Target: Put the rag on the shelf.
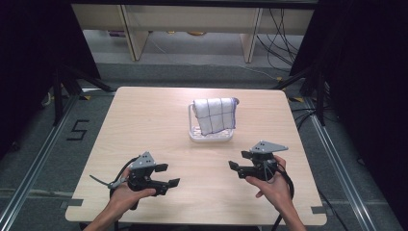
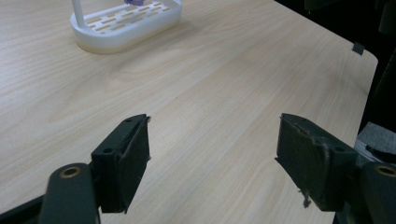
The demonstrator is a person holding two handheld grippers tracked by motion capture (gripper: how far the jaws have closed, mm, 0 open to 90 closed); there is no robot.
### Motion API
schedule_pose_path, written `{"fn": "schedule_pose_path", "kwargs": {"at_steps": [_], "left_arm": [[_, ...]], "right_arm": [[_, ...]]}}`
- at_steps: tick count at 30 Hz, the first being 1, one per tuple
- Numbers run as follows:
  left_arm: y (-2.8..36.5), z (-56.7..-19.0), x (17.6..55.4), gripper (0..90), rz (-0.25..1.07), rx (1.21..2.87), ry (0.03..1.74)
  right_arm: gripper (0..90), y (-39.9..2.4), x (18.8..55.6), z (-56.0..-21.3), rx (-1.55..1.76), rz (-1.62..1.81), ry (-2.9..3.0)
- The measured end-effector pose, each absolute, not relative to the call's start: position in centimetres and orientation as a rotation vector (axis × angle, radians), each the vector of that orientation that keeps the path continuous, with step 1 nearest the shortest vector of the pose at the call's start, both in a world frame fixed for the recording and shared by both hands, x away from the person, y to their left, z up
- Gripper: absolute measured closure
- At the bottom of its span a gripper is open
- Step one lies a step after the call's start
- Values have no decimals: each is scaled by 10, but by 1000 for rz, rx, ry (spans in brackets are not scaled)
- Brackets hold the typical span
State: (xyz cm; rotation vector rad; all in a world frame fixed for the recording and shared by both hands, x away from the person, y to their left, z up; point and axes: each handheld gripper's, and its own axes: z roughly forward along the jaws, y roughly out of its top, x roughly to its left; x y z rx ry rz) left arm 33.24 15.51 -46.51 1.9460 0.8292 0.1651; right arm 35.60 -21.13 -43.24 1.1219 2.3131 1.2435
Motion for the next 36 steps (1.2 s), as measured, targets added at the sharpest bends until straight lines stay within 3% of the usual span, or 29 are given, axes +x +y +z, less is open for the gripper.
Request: {"fn": "schedule_pose_path", "kwargs": {"at_steps": [20, 36], "left_arm": [[155, -493, 309, 246, 179, 2025, 803], [156, -503, 295, 241, 205, 2093, 792]], "right_arm": [[351, -211, 319, -464, 1194, 1221, 2384], [294, -207, 294, -484, 1152, 1099, 2492]]}}
